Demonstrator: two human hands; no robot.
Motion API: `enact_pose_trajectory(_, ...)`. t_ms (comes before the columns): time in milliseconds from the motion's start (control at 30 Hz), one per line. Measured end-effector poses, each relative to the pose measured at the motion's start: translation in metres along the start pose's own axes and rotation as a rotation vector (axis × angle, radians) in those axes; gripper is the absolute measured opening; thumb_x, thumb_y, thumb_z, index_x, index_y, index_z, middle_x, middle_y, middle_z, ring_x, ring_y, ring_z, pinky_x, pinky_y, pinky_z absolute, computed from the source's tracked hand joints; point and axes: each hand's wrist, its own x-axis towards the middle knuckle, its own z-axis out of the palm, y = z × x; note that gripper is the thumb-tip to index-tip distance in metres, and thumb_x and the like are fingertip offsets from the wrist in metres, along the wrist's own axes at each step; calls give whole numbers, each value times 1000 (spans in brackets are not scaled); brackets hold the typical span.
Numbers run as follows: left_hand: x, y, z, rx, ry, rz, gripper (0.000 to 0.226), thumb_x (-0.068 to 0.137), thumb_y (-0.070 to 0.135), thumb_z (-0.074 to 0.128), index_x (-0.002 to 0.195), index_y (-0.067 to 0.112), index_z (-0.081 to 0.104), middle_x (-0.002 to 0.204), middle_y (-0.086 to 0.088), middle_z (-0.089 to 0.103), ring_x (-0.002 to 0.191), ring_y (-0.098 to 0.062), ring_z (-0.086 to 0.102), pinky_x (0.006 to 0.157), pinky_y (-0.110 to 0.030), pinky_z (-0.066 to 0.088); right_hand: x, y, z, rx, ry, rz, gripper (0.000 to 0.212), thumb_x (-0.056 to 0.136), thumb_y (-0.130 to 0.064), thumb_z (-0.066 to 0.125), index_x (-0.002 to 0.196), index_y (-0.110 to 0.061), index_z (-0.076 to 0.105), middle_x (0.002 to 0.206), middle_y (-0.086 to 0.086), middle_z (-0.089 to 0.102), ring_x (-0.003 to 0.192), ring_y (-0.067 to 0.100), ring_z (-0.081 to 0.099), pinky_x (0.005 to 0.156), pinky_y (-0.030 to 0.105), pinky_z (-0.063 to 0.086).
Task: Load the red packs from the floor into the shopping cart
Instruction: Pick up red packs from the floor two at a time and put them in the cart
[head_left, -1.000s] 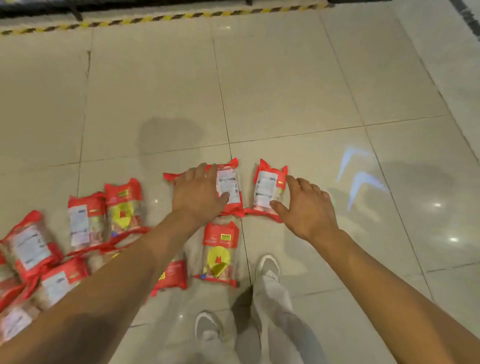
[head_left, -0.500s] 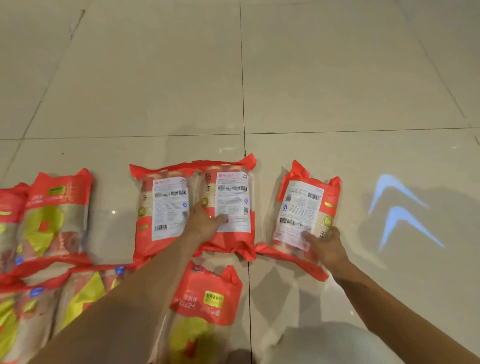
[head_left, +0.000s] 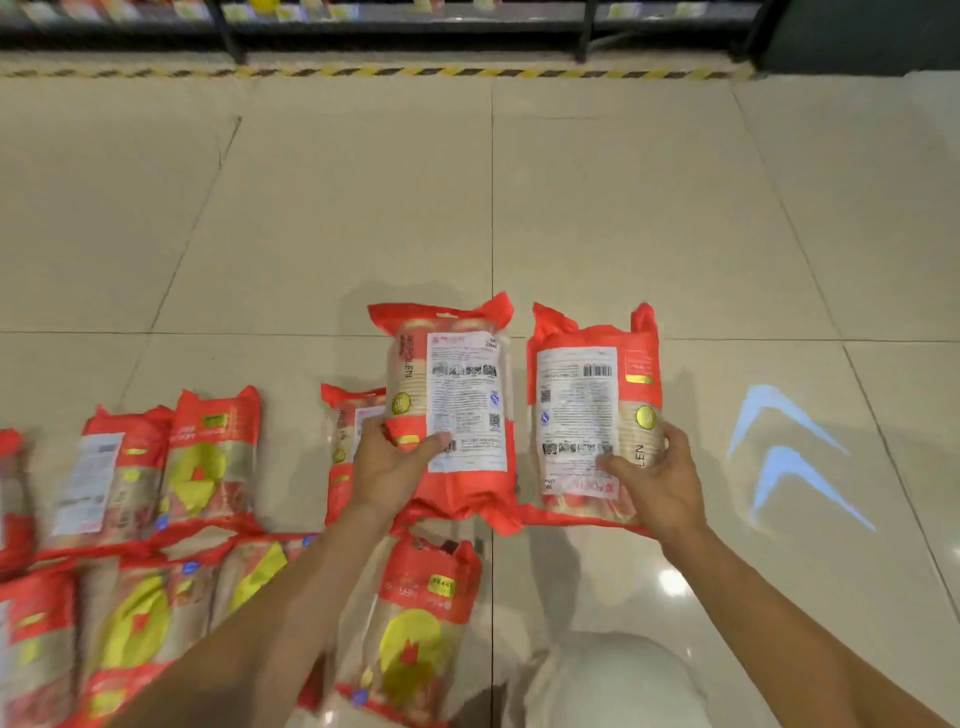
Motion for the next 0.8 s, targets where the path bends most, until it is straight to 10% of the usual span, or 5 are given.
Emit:
enact_pose_trajectory(200, -159, 223, -183, -101, 173, 180, 60, 73, 18, 89, 116, 22, 47, 96, 12, 66, 75, 11, 66, 75, -16, 56, -177, -272, -58, 20, -112, -253, 70, 69, -14, 86, 122, -37, 46, 102, -17, 66, 91, 6, 70, 88, 41, 58)
enact_pose_trajectory(400, -341, 393, -364, -139, 367, 291, 57, 77, 14, 86, 122, 12, 51, 95, 5, 68, 70, 6, 65, 60, -10, 51, -377, -481, -113, 84, -257, -490, 66, 71, -17, 85, 120, -41, 47, 103, -18, 68, 86, -3, 69, 82, 34, 59)
enact_pose_trajectory(633, -527, 423, -494, -208, 766, 323, 60, 75, 14, 88, 120, 18, 50, 99, 8, 66, 70, 15, 64, 61, -8, 50, -530, -563, -94, 133, -594, -731, 67, 70, -22, 86, 120, -43, 47, 104, -14, 70, 83, -4, 69, 77, 29, 55)
enact_pose_trajectory(800, -664, 361, -539, -312, 1067, 215, 78, 57, 39, 93, 122, 21, 55, 107, -1, 74, 89, -12, 74, 79, -36, 60, -629, -546, -53, 45, -960, -793, 67, 70, -18, 86, 120, -42, 48, 101, -13, 71, 80, -2, 69, 83, 41, 58)
